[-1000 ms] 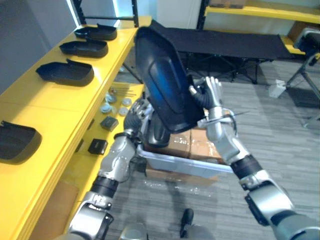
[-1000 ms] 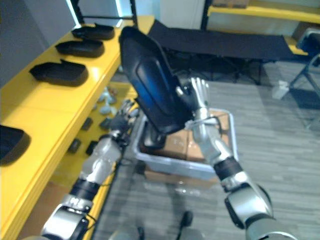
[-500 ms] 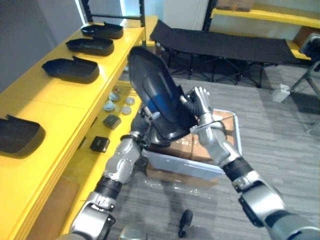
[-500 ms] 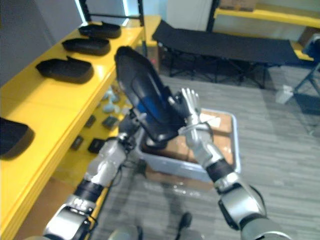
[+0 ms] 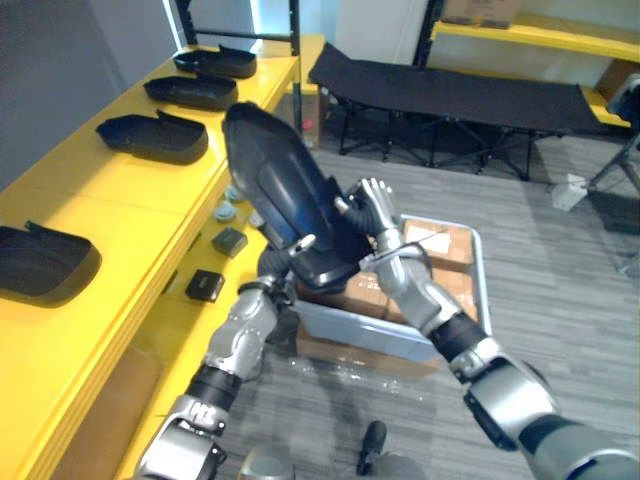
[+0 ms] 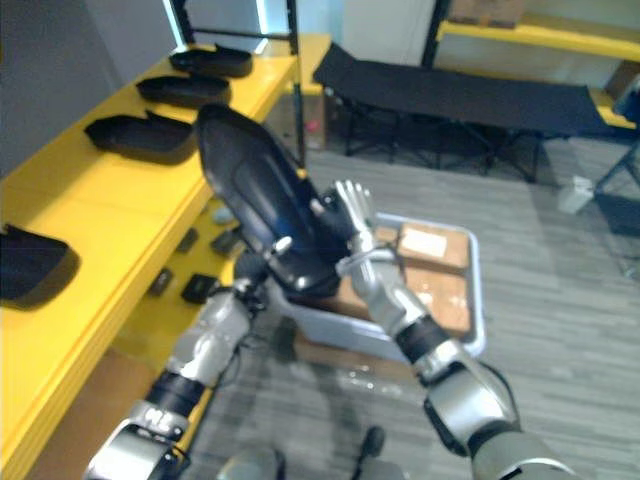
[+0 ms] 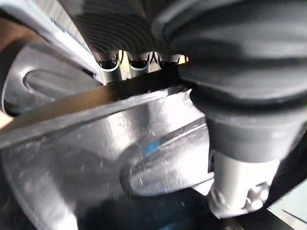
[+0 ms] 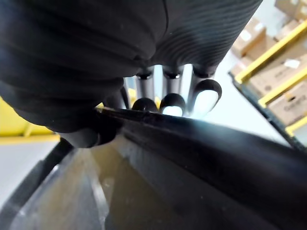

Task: Walk over and take plastic housings, then place them on the shelf

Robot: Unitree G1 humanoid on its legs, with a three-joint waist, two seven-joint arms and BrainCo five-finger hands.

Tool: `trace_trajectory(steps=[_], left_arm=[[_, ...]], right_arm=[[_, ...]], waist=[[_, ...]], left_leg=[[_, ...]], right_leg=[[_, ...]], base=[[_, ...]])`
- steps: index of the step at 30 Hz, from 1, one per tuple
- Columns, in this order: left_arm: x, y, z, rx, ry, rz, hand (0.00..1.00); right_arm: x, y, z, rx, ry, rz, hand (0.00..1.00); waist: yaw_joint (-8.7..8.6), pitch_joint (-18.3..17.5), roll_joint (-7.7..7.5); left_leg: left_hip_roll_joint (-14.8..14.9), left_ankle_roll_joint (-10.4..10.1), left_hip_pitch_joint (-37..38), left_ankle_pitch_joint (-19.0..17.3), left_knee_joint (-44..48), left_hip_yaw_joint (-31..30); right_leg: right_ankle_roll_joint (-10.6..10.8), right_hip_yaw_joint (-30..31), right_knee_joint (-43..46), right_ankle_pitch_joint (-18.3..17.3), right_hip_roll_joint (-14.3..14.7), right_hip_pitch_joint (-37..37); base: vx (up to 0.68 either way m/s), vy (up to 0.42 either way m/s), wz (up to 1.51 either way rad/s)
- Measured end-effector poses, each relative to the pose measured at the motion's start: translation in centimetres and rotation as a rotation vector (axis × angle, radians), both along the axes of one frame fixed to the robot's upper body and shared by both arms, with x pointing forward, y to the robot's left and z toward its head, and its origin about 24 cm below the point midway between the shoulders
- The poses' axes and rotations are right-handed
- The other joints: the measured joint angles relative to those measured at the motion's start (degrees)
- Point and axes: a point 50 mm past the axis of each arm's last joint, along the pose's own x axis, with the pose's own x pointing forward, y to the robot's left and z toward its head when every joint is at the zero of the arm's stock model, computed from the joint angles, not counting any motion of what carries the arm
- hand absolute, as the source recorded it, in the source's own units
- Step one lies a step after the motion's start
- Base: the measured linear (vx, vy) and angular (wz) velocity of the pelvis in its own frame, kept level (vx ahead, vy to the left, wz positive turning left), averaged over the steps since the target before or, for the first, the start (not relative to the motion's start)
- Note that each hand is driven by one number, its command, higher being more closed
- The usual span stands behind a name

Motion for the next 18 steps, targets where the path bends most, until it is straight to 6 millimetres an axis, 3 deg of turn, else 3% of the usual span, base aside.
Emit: trace_trajectory(steps=[9,18], left_arm=[[-0.6,0.4,-0.7,-0.009,0.007,0.098,1.00],[-0.8,-0.2,0.0,-0.026,-0.045,0.107,1.00]], right_arm=[[-1.3,1.1,-1.5,0.079,0.005,0.033,1.00],[-2.3,0.6,-1.9,0.167,-0.016,0.040,1.00]], waist=[[-0.60,-1.2,-0.34],[-1.24,-1.2,-0.34]], left_leg=[[0.2,-0.2,0.0,-0.3,-0.1,0.0],[0.3,-0.2,0.0,-0.3,-0.4,0.4]], right_leg=[[0.2,0.0,0.0,0.1,0.1,-0.1],[0.2,0.3,0.0,0.2,0.2,-0.4]], base=[[0.00,0.000,0.00],[0.00,0.000,-0.01]])
